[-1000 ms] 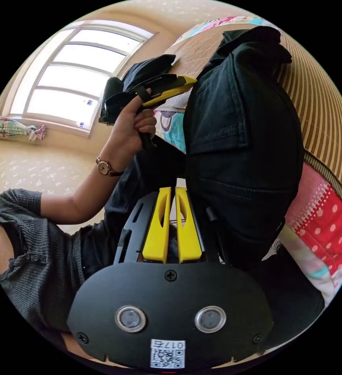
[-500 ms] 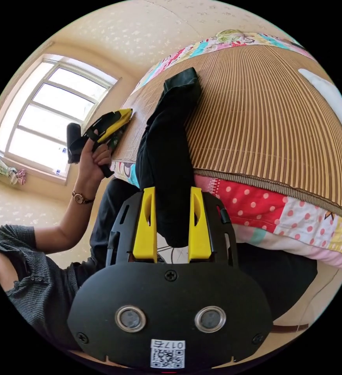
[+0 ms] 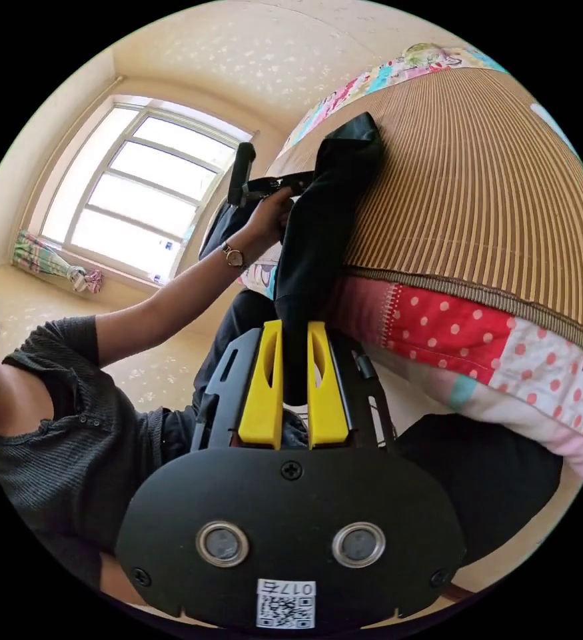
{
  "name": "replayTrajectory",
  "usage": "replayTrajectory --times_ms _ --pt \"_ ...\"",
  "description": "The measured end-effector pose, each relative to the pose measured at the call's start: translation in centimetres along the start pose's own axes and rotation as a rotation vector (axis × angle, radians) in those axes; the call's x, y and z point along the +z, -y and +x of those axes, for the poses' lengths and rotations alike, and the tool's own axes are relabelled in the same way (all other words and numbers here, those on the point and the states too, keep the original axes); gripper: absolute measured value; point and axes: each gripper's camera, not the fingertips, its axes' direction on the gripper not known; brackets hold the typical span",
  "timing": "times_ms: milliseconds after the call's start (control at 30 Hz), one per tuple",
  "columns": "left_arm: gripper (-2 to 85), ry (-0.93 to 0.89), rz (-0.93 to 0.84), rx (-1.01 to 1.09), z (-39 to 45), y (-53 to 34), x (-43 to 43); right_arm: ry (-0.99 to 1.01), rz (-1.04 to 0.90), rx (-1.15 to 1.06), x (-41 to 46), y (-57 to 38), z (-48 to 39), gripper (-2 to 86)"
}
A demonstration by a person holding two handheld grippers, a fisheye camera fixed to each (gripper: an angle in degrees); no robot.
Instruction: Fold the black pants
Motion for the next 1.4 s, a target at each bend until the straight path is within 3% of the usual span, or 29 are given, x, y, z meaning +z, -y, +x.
replayTrajectory --times_ms 133,333,433,633,700,867,1067,1200,1300,1400 --pt "-1.0 -0.15 0.061 -0.187 -2.8 -0.1 1.0 -0.102 -0.084 0.105 1.8 -0.4 1.4 5.1" --pt "-0.8 0.037 0.042 -0.1 1.7 1.5 2.1 -0.314 -0.181 0.05 2.8 0.6 -1.4 5.9" --pt "0.0 0.057 0.056 -0.079 3.7 1.5 1.5 -0.278 -0.155 0.086 2.0 -0.1 -1.0 7.4" --pt "5.4 -0.137 0.155 0.241 12.3 2.9 -1.6 -0.107 0.096 0.087 -3.8 -1.7 -0.8 8.1" --pt "6.3 -0.176 0.091 0.396 15.9 5.1 -1.2 -0.087 0.114 0.064 -4.6 -0.8 -0.4 7.6" --pt "11.3 -0.108 -0.366 0.787 25.9 11.6 7.1 -0.042 0.084 0.062 -3.7 2.2 0.8 6.9" --pt "8.7 0.056 -0.583 0.846 27.8 13.1 15.2 -0.011 0.061 0.073 -2.5 3.0 1.8 6.6" --pt "4.0 0.005 -0.516 0.828 28.0 12.8 16.1 -0.007 0.017 -0.01 -2.3 3.2 1.2 4.7" --pt "-0.4 -0.023 -0.461 0.76 27.7 13.1 16.5 -0.095 0.09 -0.035 -3.0 1.9 -0.4 3.4" --pt "-0.8 0.01 -0.269 0.67 26.8 13.3 15.2 -0.155 0.183 0.012 -3.3 -0.4 -1.4 2.9"
